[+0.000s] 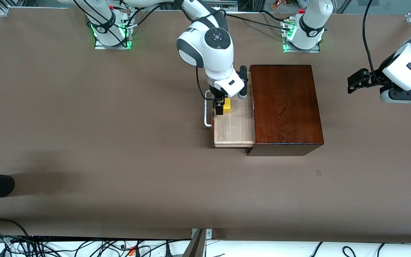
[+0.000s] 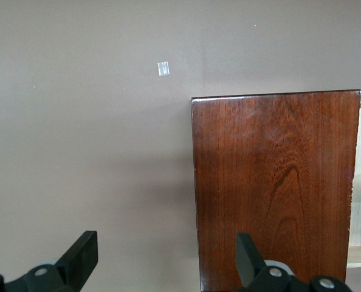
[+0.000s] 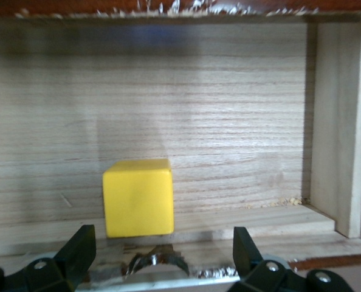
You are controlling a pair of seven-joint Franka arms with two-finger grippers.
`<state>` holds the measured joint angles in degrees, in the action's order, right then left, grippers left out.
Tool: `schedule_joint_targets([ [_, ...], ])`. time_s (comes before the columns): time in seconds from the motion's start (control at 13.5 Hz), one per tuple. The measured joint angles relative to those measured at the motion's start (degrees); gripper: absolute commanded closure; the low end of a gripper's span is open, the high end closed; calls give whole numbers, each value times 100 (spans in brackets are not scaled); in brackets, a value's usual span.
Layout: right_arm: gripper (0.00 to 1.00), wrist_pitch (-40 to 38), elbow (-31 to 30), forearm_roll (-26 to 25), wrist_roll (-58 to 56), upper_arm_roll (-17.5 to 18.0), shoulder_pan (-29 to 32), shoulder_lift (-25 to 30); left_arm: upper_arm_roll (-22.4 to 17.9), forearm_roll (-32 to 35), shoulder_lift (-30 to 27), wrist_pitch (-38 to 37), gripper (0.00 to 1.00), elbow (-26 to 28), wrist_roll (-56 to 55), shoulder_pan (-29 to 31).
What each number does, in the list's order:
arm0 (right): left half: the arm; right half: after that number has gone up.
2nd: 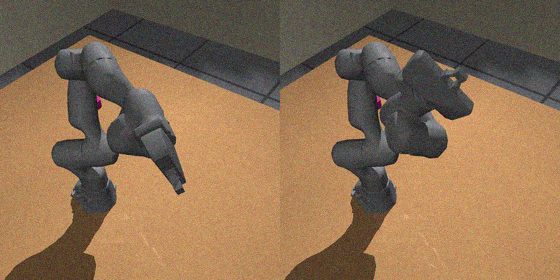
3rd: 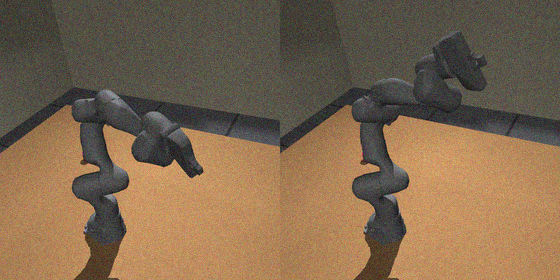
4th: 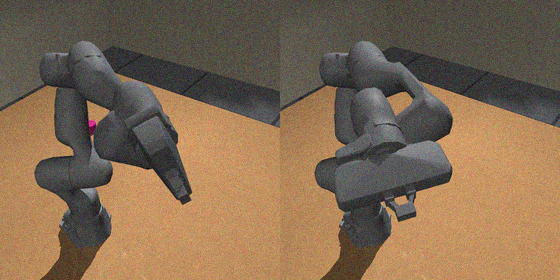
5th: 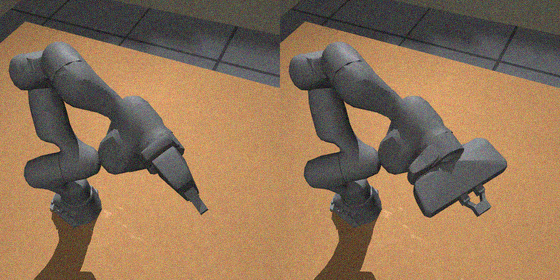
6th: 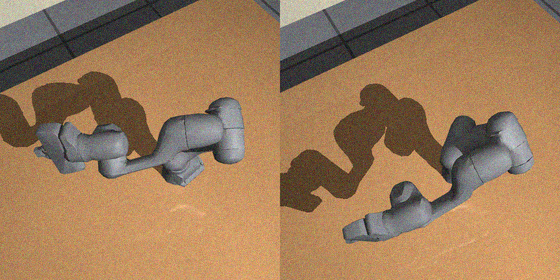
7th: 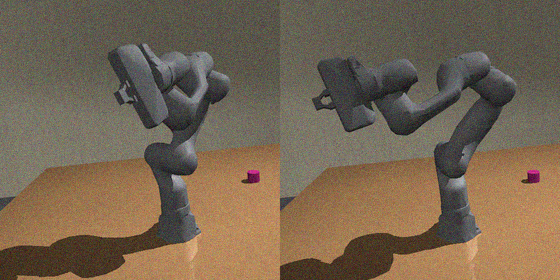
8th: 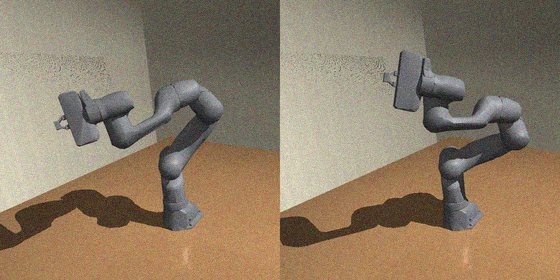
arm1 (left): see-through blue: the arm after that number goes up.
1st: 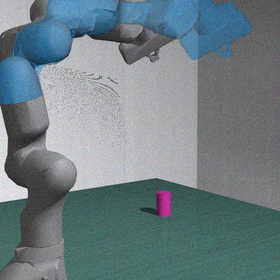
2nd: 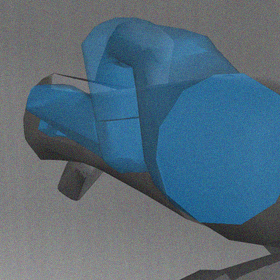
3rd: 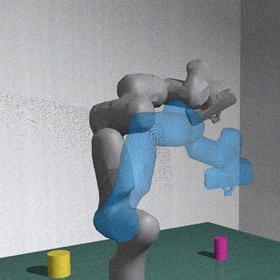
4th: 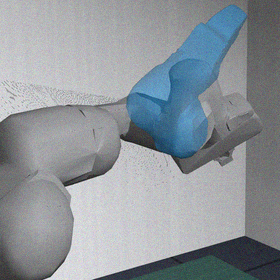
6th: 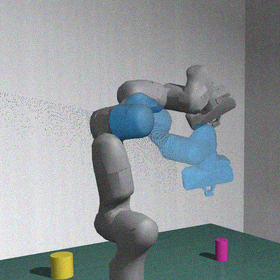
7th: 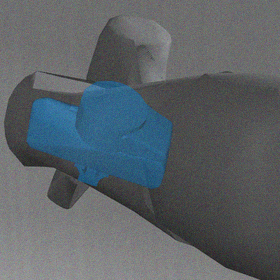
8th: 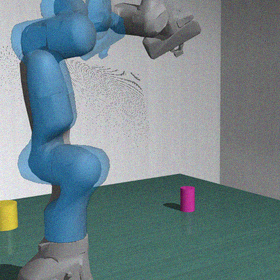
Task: Open drawer, take yellow block, close drawer
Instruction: 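Lower the right gripper into the drawer and grasp the yellow cube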
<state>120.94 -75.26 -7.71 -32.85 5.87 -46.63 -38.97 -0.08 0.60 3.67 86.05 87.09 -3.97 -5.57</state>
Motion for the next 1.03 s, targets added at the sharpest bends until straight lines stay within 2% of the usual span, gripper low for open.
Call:
schedule_joint_targets([
  [0.52, 0, 190, 5, -109, -24, -7, -73, -254, 26, 0, -10, 0, 0, 0, 1, 1],
  [1.03, 0, 179, 170, -112, -98, -55, -81, -250, 72, -1, -14, 0, 0, 0, 313, 1],
])
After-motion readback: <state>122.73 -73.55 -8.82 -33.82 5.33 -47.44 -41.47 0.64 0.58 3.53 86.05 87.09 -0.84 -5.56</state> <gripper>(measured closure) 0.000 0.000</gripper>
